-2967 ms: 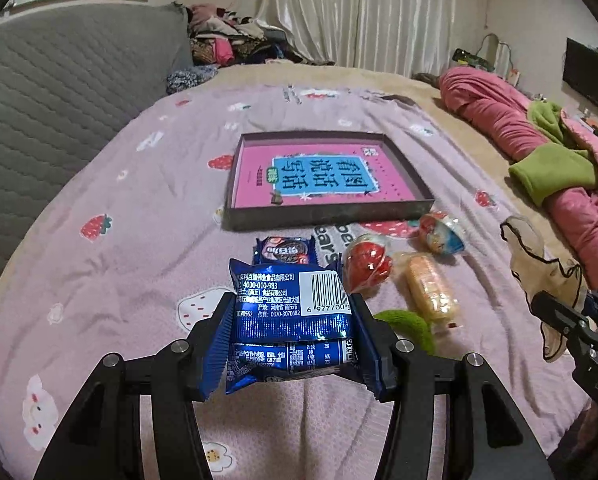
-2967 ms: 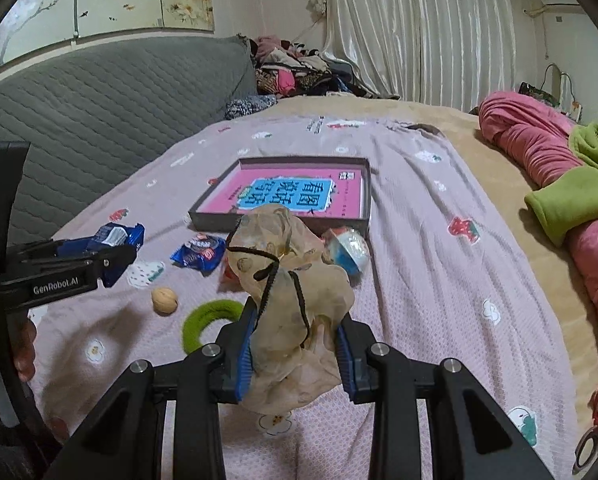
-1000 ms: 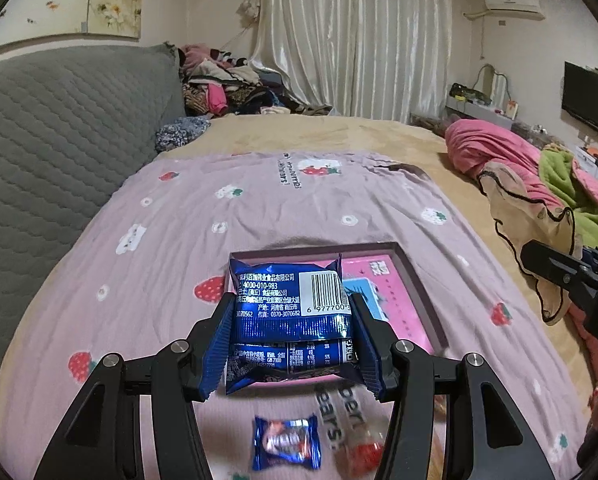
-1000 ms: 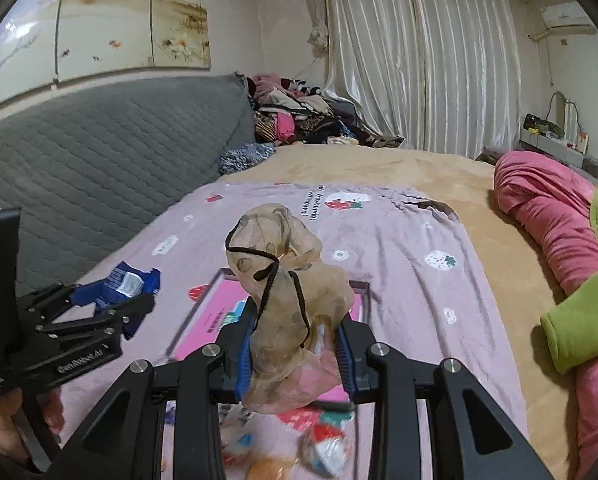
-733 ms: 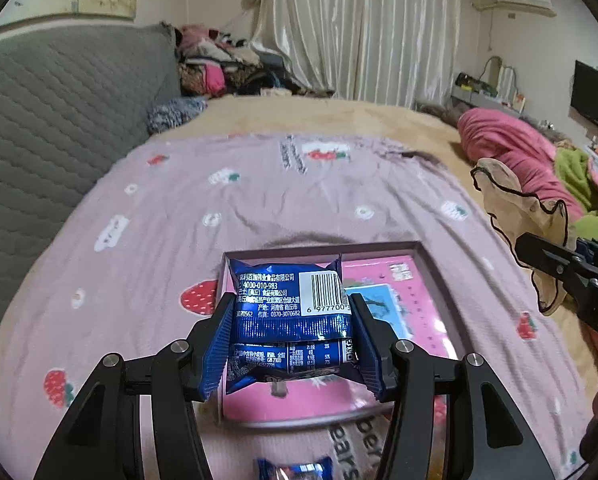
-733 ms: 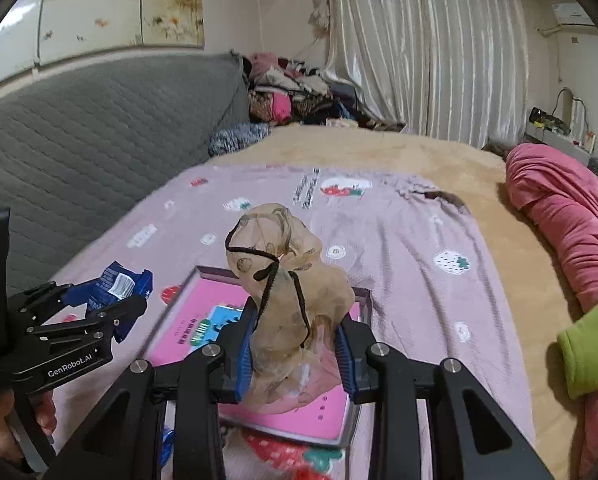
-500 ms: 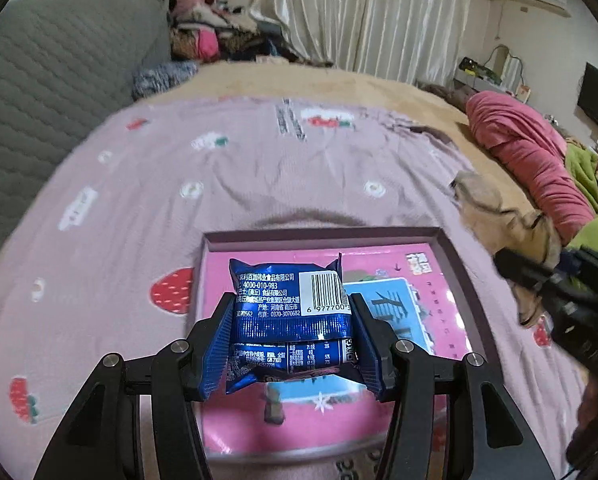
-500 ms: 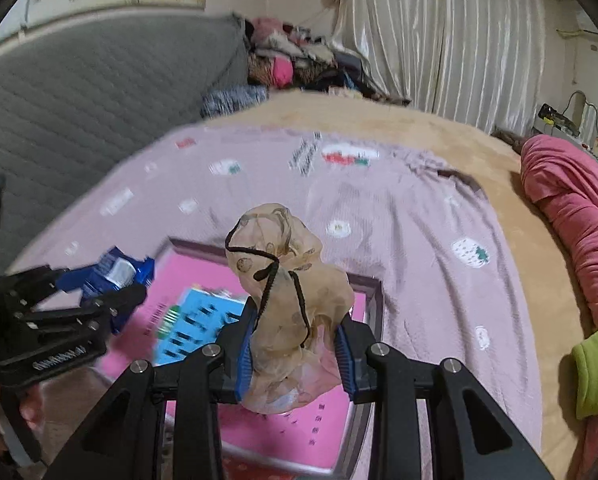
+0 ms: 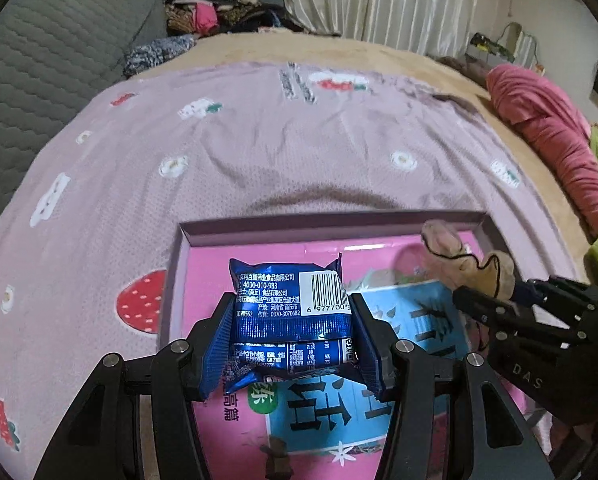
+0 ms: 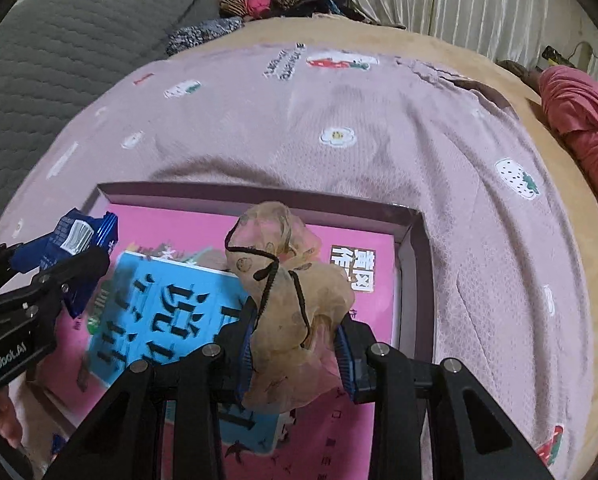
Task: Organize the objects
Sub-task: 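Open left tool over book in tray while right tool releases mesh bag beside it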
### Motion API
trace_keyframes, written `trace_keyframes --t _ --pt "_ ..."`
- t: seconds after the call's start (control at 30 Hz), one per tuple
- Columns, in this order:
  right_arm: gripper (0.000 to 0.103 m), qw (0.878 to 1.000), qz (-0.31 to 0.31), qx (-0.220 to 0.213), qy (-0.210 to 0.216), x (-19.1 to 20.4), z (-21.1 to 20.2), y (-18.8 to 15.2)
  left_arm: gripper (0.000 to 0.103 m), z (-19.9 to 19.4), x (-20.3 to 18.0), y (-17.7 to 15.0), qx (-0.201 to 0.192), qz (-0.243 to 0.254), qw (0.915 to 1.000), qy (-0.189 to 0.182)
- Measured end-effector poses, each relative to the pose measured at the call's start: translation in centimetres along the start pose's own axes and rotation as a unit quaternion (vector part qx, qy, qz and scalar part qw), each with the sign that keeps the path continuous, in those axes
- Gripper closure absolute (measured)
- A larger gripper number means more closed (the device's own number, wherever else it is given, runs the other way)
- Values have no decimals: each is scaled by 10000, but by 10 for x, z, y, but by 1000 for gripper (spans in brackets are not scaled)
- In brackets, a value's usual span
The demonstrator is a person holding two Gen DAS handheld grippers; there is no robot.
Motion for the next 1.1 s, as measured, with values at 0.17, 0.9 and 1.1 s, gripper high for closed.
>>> trace_keyframes --t 0.17,0.9,1.1 --pt "66 10000 51 76 10 -4 10 -1 44 12 1 -3 75 -42 9999 68" --pt "20 9998 -9 117 -144 6 -11 -1 26 -4 19 -11 234 -138 9996 48" --pt "20 10000 9 -61 -75 10 -36 2 25 -21 25 -17 204 -200 9996 38"
Point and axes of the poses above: each gripper's, at about its wrist camera, not at the fingertips, and z roughly the way its jaws point, x to its left, y to its top, the point moved 7 cm from there along z, roughly the way its jaws point, and after that the axes turned 7 degrees about y, right-handed, at the moved point
